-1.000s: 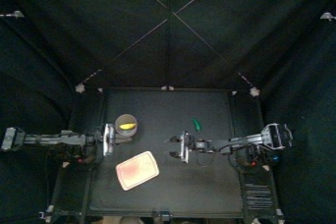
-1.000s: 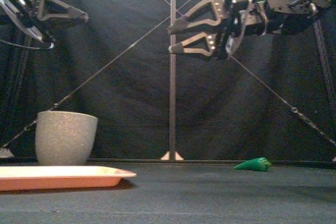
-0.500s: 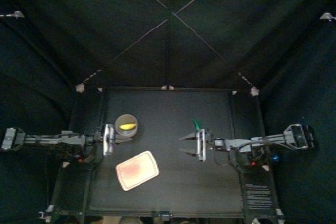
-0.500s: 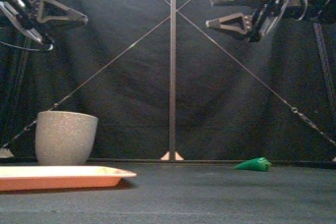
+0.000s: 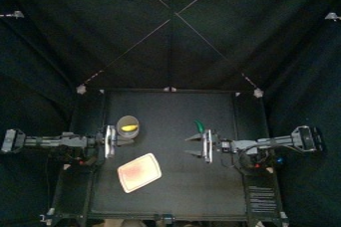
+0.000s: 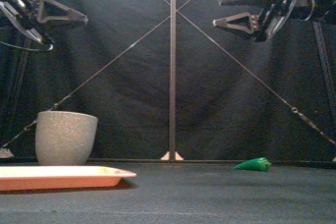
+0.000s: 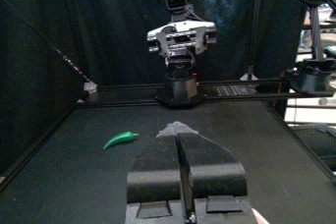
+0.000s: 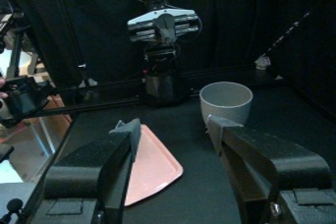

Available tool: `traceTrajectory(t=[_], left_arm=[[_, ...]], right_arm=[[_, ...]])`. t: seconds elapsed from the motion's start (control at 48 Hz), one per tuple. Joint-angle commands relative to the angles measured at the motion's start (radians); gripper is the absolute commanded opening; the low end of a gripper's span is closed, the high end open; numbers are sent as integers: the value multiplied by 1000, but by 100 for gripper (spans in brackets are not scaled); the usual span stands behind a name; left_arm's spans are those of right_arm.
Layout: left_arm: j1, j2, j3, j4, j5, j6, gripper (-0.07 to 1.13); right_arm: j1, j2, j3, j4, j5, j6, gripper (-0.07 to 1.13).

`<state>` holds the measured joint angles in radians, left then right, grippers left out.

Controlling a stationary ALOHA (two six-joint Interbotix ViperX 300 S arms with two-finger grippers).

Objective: Pick the banana then place it in the grey bowl
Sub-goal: Drop banana in the grey bowl and return to neutral

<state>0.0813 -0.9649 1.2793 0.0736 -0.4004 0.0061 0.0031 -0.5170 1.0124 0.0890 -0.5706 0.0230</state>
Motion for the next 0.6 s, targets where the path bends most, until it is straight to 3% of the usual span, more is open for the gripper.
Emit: traceTrajectory(t=[0.021,0.354,0.604], left_arm=[[0,3,-20,5,-8,0,10],[-5,3,-20,0,-8,-8,10],[-5,3,-17,-55,-8,-5,10]], right_arm=[[-2,-14,-9,-2,-8,-2,91],[-2,-15,-8,-2,-8,-2,91],[-2,-15,-3,-2,-6,0,91]])
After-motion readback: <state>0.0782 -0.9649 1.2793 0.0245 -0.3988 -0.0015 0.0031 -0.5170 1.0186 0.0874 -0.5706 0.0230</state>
